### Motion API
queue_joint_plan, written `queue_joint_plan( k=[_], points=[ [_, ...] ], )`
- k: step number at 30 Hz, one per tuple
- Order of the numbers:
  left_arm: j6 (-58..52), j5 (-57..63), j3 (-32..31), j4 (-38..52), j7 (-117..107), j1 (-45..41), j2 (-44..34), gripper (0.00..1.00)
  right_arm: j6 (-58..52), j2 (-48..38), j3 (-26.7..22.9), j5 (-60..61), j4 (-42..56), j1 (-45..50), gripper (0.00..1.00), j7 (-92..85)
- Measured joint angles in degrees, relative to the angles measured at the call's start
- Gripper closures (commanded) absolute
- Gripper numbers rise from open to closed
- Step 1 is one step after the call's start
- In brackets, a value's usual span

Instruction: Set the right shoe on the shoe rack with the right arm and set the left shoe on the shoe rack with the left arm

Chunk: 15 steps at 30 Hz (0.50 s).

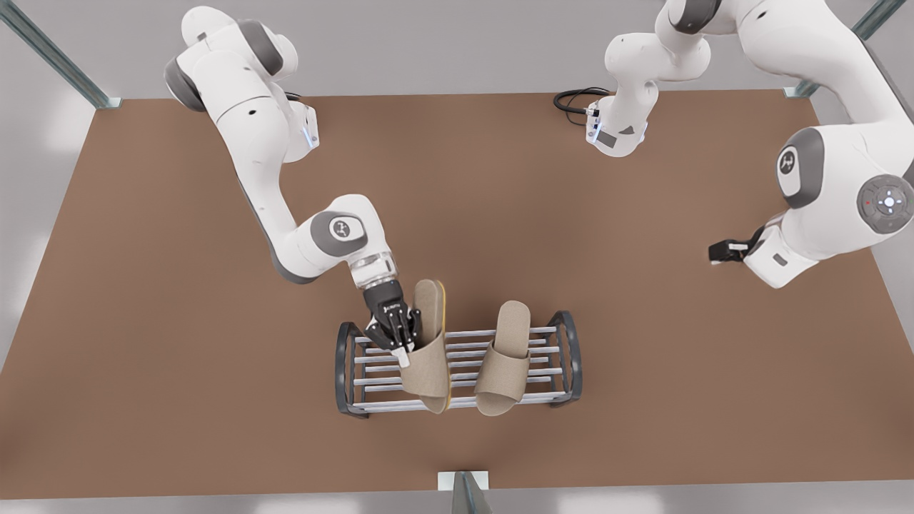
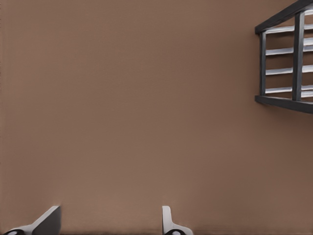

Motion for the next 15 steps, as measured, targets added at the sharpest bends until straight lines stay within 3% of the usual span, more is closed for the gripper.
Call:
queue_joint_plan(
  k=[13,14,15],
  points=[
    [-2.48,0.25,-0.5,-0.21,-2.44,-0.32,-0.98,0.0,-3.12,4.64,-0.14,0.01,1.09,-0.04,0.76,-0.36],
    [-2.53,0.24,-0.5,-0.21,-2.57,-0.33,-1.0,0.0,-3.61,4.92,-0.13,0.0,1.02,-0.03,0.58,-0.37],
    [-2.56,0.23,-0.51,-0.18,-2.68,-0.33,-1.01,0.0,-4.06,5.07,-0.13,0.0,0.98,-0.03,0.33,-0.36]
  ],
)
